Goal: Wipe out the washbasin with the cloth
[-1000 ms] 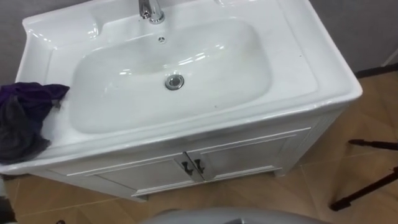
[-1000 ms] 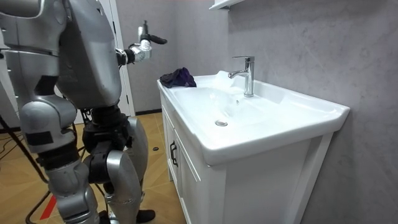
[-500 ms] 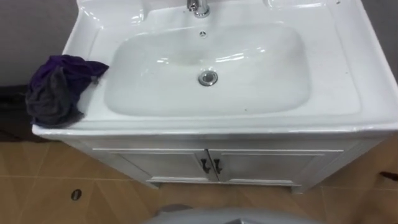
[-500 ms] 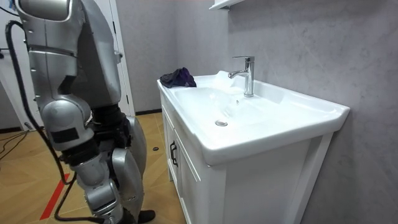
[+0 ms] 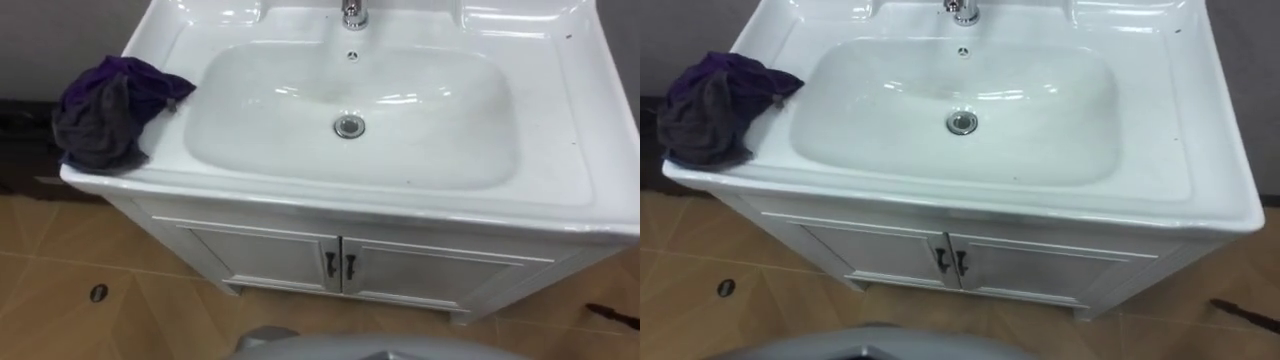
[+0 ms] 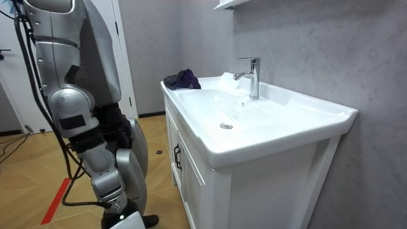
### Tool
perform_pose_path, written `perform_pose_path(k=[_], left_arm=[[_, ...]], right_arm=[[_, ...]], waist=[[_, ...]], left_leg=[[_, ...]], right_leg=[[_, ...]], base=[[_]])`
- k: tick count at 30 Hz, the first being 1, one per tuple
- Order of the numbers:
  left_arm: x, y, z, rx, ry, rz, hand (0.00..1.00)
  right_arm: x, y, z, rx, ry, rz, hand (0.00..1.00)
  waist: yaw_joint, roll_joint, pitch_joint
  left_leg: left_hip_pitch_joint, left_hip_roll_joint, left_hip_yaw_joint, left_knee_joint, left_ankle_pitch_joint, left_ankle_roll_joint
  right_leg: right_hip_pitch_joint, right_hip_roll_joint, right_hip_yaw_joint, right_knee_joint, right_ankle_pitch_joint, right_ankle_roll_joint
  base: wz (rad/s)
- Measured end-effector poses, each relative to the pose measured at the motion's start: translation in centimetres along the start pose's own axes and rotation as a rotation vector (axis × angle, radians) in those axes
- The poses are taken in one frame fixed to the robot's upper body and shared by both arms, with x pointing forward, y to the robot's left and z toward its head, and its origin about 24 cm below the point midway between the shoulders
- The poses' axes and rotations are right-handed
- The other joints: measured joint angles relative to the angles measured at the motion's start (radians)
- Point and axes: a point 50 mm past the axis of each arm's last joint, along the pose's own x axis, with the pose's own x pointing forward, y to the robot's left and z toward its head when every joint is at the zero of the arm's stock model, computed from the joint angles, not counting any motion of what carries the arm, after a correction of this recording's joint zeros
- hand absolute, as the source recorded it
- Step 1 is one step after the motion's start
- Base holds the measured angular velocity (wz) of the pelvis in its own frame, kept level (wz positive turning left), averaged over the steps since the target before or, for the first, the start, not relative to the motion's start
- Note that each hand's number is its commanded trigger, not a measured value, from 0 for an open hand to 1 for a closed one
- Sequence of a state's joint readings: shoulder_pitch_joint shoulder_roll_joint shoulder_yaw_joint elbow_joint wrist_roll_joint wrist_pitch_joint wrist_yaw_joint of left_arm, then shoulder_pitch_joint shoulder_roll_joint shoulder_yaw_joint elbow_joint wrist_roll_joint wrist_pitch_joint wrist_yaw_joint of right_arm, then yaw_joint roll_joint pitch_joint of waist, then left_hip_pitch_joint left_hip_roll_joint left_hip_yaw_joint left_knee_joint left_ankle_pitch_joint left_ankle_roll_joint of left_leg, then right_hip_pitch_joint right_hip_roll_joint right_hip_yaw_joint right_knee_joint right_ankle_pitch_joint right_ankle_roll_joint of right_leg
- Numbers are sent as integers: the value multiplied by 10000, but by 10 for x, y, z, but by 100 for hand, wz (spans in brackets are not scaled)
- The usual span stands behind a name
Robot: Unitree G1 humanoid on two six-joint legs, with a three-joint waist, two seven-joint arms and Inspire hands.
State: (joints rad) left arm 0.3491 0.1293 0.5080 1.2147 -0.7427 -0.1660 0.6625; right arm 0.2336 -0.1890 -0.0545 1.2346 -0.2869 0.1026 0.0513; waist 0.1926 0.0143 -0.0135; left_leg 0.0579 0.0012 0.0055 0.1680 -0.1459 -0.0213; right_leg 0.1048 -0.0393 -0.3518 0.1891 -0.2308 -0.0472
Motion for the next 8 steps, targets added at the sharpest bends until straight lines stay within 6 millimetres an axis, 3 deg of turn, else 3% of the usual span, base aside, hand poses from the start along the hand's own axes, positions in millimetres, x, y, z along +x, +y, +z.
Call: perform_pose_path(k=[4, 8], left_arm=[[1, 3, -15, 1167, 438, -680, 0], [-4, -10, -23, 3555, 46, -2557, 0]], right_arm=[[0, 5, -5, -41, 300, 537, 0], [1, 6, -4, 5, 604, 866, 0]], waist=[[-117, -18, 3], [-665, -65, 19]], left_leg=[[46, 13, 198, -6, -14, 19], [97, 11, 253, 6, -14, 20]], right_leg=[[34, -5, 59, 3, -4, 6], [119, -20, 4, -12, -18, 18]], base=[[-4], [5]])
